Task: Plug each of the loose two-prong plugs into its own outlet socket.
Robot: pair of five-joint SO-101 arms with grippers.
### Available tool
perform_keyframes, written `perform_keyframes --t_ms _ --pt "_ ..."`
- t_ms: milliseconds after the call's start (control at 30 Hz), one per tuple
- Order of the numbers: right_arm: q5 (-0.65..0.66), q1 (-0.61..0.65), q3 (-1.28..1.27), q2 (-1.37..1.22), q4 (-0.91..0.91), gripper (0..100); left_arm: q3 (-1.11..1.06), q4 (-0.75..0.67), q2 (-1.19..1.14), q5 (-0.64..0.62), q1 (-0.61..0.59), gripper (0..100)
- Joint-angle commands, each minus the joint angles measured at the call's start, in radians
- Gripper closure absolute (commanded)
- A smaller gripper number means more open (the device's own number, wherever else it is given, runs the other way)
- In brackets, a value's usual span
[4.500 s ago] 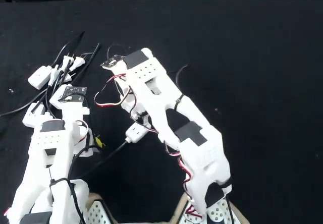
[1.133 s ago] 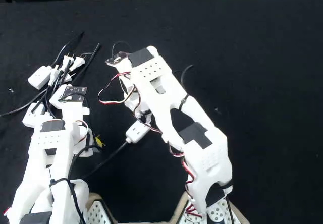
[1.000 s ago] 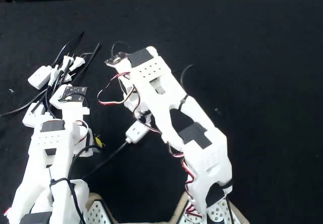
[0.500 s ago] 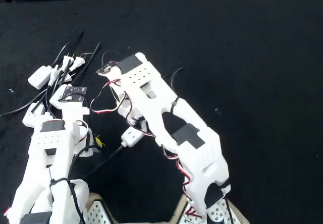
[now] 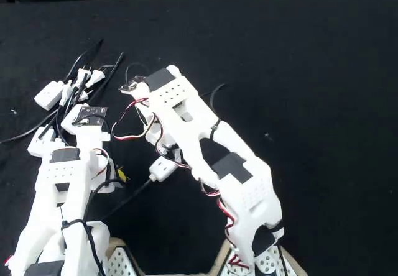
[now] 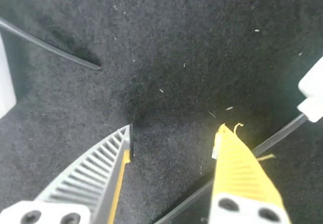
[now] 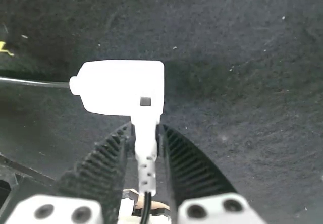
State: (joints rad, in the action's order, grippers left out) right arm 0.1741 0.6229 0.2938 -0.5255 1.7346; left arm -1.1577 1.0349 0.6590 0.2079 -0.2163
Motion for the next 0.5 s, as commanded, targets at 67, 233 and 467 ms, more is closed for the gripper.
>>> perform_keyframes --t_ms 67,233,467 --pt "-0.021 0.012 -0.018 0.008 0.025 98.8 0.004 0.000 0.021 0.003 -0.010 73" --pt "-0.037 0.009 -0.091 0.010 -0.037 98.8 0.004 0.000 0.021 0.003 -0.010 73" --pt "-0.035 0.014 -0.122 0.016 -0.097 98.8 0.004 0.000 0.021 0.003 -0.010 73"
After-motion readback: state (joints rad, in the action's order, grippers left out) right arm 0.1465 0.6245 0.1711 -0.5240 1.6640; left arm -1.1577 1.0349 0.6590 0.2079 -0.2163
